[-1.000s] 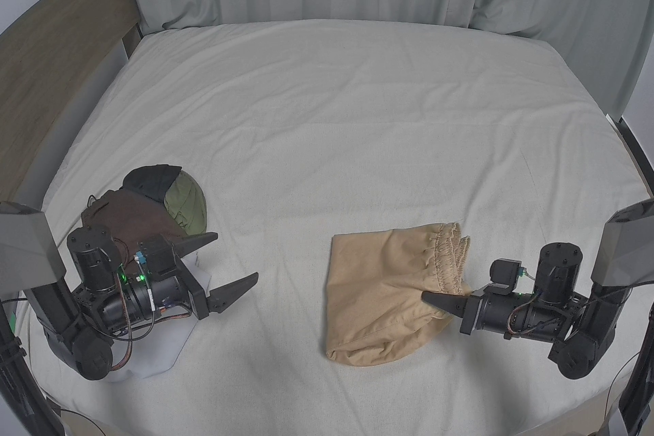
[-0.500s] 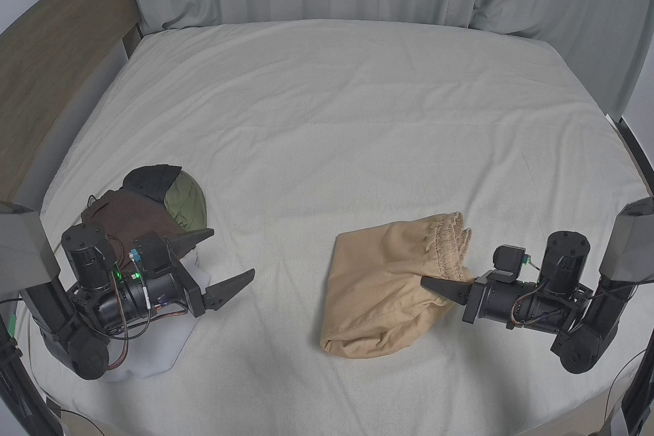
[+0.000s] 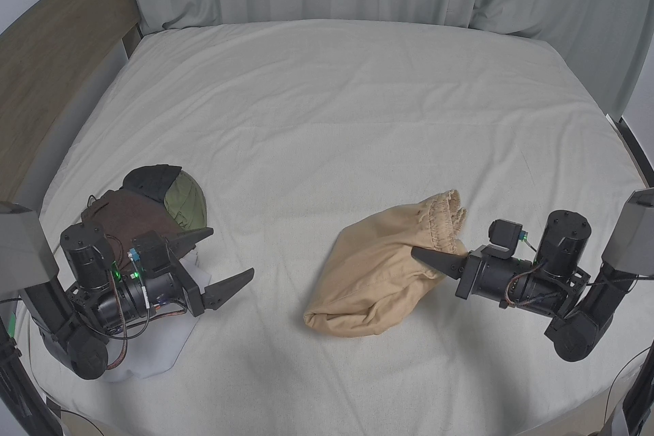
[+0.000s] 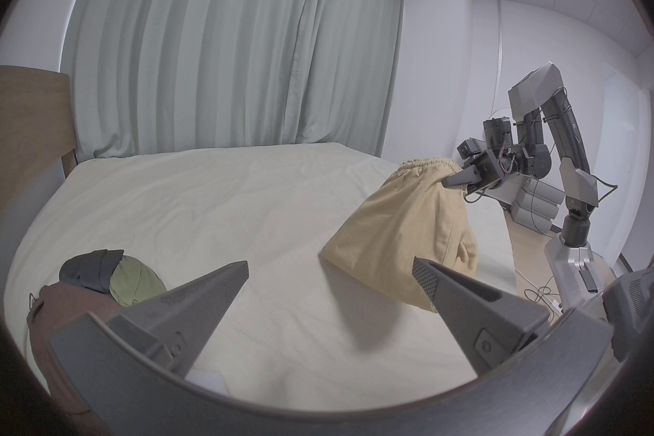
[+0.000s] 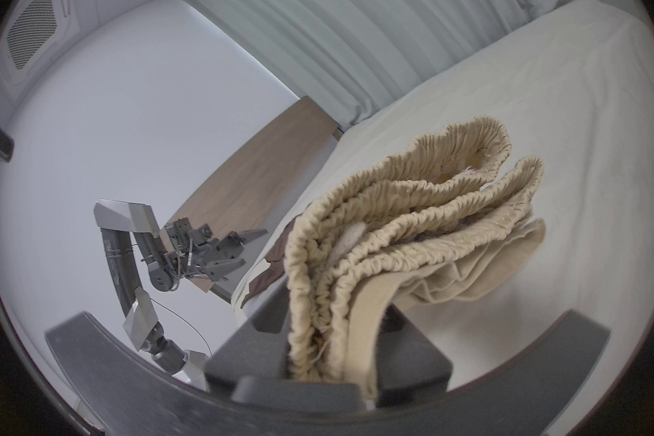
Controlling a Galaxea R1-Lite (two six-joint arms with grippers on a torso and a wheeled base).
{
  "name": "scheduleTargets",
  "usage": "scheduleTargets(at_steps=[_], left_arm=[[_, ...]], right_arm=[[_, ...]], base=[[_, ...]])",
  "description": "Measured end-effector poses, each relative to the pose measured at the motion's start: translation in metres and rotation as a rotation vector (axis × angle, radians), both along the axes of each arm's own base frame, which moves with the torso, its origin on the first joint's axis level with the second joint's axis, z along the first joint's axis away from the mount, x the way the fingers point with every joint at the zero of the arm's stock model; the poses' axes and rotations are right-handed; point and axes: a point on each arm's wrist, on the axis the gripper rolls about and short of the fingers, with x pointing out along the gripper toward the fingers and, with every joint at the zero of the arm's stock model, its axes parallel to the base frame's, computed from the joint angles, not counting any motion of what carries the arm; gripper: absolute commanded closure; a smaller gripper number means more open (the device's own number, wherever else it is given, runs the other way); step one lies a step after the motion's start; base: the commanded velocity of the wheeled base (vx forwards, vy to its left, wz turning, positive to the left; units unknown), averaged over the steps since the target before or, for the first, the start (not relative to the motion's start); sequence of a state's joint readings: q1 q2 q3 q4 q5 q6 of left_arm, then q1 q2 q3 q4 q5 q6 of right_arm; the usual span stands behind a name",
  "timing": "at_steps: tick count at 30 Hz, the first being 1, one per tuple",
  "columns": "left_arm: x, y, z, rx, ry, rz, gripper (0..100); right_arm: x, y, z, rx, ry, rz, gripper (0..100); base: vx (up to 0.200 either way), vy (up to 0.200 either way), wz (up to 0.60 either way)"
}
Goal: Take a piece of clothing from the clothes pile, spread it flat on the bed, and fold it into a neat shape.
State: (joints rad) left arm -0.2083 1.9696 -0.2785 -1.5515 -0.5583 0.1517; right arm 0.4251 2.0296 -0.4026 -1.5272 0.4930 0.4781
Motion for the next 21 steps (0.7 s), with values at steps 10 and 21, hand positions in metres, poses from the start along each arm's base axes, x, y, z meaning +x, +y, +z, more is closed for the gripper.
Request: scheduleTargets(at_steps=[10,21], left_arm=[[0.001,0.003,0.0,0.0,-0.001,0.012,0],[0.001,0.003,0.0,0.001,-0.002,0.013,0]], right_arm=[[0.015,0.008,0.018,0.053,-0.076,0.055,100],[0.035,0.014,0.032,0.081,-0.084,0.087,100]], base=[[0.0,0.0,0.0],[0.0,0.0,0.0]])
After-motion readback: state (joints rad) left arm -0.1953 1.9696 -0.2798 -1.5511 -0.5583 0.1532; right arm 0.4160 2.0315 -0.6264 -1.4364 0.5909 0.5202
